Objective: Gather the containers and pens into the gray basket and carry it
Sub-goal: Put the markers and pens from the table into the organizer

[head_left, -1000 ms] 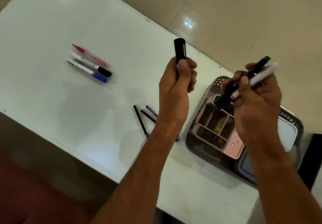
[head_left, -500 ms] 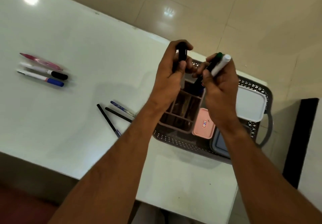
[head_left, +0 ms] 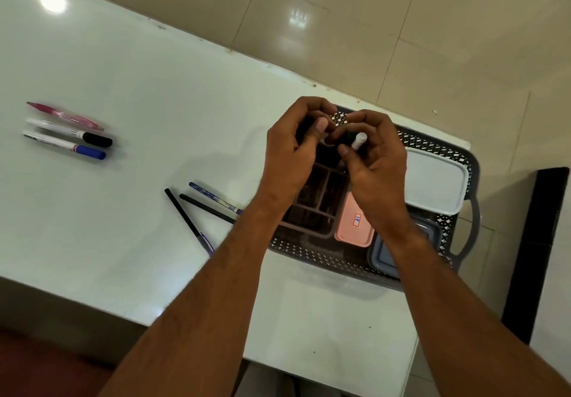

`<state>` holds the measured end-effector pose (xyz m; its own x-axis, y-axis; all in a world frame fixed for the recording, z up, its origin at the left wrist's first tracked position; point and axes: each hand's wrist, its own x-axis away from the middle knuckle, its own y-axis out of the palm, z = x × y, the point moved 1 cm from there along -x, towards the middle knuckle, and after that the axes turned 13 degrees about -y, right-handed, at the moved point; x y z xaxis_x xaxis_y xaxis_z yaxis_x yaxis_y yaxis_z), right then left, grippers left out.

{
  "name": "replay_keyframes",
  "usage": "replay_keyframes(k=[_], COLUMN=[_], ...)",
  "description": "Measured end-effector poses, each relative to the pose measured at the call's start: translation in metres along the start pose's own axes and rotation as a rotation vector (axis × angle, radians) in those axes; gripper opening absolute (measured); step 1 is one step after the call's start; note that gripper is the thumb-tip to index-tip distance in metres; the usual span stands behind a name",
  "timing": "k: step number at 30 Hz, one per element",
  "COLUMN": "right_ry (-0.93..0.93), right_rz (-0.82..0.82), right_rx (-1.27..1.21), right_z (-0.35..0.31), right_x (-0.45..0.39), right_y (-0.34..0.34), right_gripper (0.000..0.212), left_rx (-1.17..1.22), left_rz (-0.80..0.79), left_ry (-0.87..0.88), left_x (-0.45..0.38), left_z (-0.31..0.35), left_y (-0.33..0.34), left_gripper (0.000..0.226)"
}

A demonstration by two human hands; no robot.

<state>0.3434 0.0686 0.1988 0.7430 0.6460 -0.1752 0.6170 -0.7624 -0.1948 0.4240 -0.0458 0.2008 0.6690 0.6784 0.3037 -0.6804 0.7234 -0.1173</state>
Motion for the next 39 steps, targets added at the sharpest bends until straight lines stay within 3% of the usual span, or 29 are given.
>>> replay_keyframes(k=[16,23,28,34,39], right_ry=[-0.039,-0.371,-0.381,-0.207,-0.191], right_rz=[-0.056,0.030,-0.141,-0.376,-0.729], right_rx=[0.113,0.284,0.270,0.278,0.528], right_z=[-0.011,-0.059,-0.080,-0.062,-0.038], right_x=[0.000,-0.015,-0.023,-0.036,-0.049], right_y=[-0.004,0.030,0.133,0.278,0.368], right_gripper=[0.050,0.039,0.030,0.034,0.059], left_rx=[0.008,0.111,0.151,0.227,0.241], left_rz=[0.100,0.271,0.609,1.033,1.080], left_ry=[-0.064,-0.056,-0.100,-0.392,-0.666], left_x=[0.004,0.011,0.015,0.012,-0.003], left_z=[-0.004,0.001,-0.003,-0.034,-0.063], left_y=[-0.012,-0.053,-0.131,-0.247,-0.323], left_gripper=[0.038,0.042,0.033,0.031,0.028])
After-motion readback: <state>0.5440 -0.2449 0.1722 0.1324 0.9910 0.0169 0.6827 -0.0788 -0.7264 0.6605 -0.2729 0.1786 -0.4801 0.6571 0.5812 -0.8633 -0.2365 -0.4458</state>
